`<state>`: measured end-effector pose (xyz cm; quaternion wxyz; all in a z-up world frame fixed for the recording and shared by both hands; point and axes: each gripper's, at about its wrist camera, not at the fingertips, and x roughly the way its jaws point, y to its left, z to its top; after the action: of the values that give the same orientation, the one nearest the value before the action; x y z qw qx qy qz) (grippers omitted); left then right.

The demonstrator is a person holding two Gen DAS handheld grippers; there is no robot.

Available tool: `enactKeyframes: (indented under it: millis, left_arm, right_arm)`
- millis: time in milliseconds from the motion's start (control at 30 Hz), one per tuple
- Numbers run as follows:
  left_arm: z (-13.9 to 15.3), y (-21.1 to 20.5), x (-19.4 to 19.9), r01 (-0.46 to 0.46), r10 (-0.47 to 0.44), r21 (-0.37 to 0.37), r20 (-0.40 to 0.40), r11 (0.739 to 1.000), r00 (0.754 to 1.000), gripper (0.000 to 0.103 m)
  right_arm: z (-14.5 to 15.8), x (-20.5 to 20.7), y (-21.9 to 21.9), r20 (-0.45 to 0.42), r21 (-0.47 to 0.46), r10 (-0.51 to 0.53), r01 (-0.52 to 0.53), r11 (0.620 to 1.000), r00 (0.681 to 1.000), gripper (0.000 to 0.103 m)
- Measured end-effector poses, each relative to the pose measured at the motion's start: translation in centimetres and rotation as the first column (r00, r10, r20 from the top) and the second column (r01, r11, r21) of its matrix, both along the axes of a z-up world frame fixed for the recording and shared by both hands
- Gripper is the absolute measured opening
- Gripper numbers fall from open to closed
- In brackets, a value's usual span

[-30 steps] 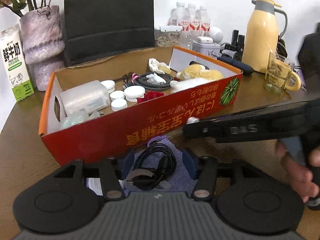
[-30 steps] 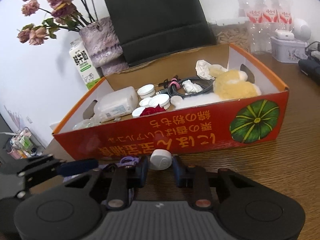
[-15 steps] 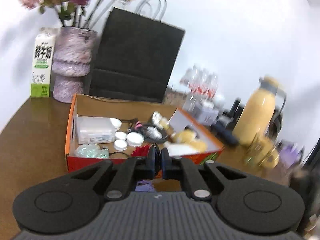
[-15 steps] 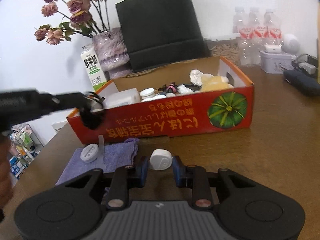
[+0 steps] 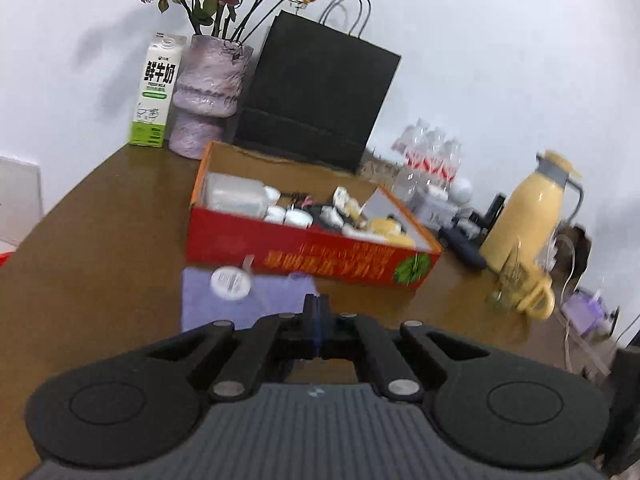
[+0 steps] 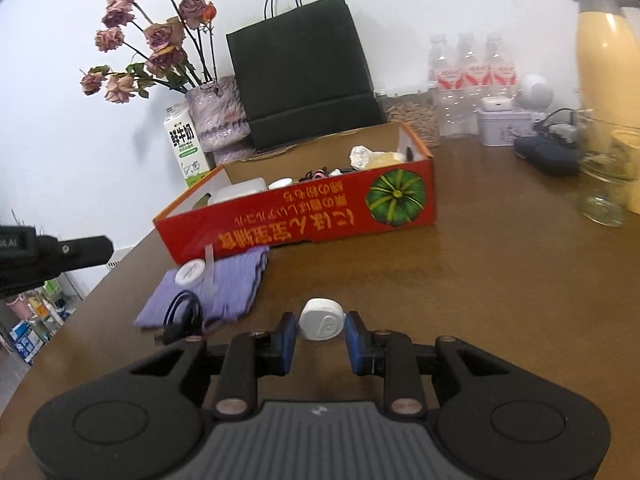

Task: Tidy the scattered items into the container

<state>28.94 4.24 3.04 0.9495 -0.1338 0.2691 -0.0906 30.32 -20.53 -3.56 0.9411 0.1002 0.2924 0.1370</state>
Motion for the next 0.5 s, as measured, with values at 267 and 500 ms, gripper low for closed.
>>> enactKeyframes:
  millis: [267,500]
  left_arm:
    - [-3.0,-1.2,-1.9,-0.046,0.047,0.152,-0.004,0.987,0.999,0.052]
    - [-5.6,-4.1,3.0,0.007,-0.022,0.324,0.043,0.946,0.999,0.077]
  right_arm:
    - [0.3,-5.1,-1.4,-0.006,-0.016,-0.020,0.020,1.000,1.000,0.025]
    - [0.6,-6.5,-0.6,0.006,-0.028,0.017,-0.016,0.999,1.000,0.025]
